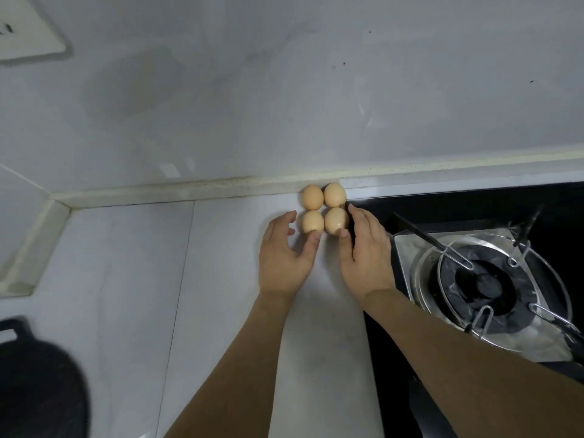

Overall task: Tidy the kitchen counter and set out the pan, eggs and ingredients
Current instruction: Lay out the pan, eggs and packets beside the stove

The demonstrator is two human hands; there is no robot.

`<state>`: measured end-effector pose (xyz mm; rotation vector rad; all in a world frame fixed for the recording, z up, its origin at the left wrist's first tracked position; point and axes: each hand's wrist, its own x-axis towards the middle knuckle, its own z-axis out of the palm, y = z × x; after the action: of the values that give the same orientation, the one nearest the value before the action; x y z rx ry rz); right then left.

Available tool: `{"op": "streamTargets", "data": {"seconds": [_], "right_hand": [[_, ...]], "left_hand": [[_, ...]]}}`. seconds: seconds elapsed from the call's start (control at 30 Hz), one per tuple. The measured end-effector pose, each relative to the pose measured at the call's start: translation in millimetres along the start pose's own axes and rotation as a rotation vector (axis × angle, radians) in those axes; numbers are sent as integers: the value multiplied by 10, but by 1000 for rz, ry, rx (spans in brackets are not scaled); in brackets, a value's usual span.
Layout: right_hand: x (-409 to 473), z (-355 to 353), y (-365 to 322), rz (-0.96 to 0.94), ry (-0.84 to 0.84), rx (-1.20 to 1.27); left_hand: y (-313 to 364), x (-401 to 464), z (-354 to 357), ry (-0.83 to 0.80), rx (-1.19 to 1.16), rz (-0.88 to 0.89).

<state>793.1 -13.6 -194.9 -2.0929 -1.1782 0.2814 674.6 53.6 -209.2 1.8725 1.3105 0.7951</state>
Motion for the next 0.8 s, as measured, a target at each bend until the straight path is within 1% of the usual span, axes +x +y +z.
{"op": "streamTargets", "data": {"seconds": [0.1, 0.3, 0.4, 0.5, 0.57, 0.63, 0.73, 0.8], "right_hand": [[-82, -115, -81, -49, -23, -32], [-405, -343, -412, -86, -57, -54], [-744, -403, -593, -97, -135, -30], [-1096, -432, -853, -120, -232, -33], [-1199, -412, -958, -134, -267, -33], [-1367, -399, -1144, -169, -319, -10], [-1569, -353, -1482, -249, -395, 4], [-1626, -315, -1696, -312, -426, -7]], "left_hand": [[25, -97, -130, -12, -71, -61], [73, -467, -596, 91, -84, -133], [95, -821, -878, 148, -91, -164], [68, -1316, -1193, 211, -100, -242], [43, -1499, -1318, 221, -106, -285], [11, -1683, -1572, 253, -92, -327], [-8, -1895, -2041, 329, -66, -337], [-8, -1962, -2311, 351, -17, -339]]}}
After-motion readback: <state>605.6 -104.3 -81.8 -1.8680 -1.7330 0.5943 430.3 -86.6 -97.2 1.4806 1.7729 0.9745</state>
